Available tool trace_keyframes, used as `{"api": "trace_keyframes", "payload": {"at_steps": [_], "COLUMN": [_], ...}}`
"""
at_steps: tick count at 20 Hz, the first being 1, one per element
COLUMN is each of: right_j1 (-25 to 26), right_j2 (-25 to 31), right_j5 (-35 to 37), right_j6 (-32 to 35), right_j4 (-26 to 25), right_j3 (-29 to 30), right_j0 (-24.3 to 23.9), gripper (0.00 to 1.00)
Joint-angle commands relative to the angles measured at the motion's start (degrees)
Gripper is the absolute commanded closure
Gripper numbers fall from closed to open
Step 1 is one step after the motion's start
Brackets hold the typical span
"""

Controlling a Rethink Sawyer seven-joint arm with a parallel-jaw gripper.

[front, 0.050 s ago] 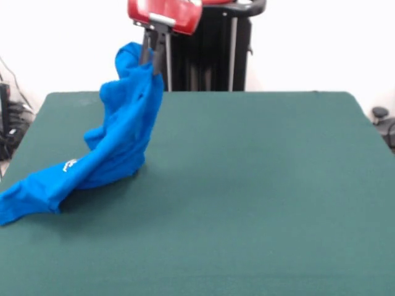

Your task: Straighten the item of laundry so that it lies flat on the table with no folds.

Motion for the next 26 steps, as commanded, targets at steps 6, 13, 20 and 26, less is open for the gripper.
{"api": "trace_keyframes", "payload": {"at_steps": [6,13,20,26], "right_j1": [2.33,3.49,5.41,7.44], "right_j2": [4.21,0.81,-2.91,-8.13], "right_j5": [-2.79,-5.34,-9.63,-14.24], "right_j6": [9.58,15.02,17.56,18.19], "right_j4": [3.24,6.74,11.81,16.33], "right_j3": [6.91,8.44,10.85,11.43], "right_j0": [3.85,8.55,13.94,21.12], "gripper": [1.00,1.00,1.00,1.00]}}
